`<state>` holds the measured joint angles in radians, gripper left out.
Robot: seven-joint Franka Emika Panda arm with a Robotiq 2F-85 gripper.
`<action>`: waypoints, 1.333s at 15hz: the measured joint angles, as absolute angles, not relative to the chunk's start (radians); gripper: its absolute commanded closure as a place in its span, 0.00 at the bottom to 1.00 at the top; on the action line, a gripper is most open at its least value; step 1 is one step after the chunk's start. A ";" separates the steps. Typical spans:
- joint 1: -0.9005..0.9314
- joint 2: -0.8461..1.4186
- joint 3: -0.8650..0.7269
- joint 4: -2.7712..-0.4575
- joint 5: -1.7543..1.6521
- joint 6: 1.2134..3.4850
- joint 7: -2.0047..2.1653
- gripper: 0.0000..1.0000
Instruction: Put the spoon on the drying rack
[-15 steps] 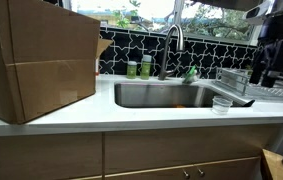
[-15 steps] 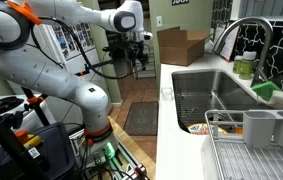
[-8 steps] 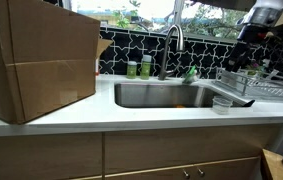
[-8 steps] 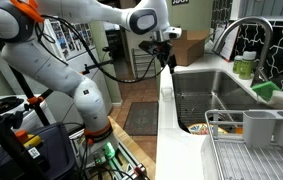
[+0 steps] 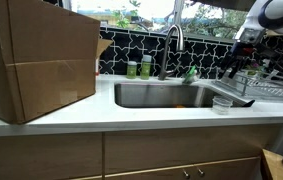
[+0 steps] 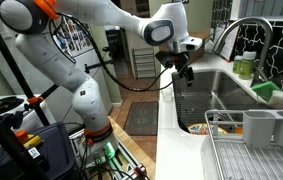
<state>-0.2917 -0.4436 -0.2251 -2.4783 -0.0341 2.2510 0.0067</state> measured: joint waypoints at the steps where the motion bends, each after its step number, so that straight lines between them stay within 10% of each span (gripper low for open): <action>1: -0.292 -0.443 -0.225 -2.478 -0.035 2.251 0.007 0.00; 20: -0.353 0.097 -0.292 -2.287 -0.313 2.008 -0.012 0.01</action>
<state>-0.3528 0.0974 -0.2920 -2.2868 -0.3131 2.0081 -0.0120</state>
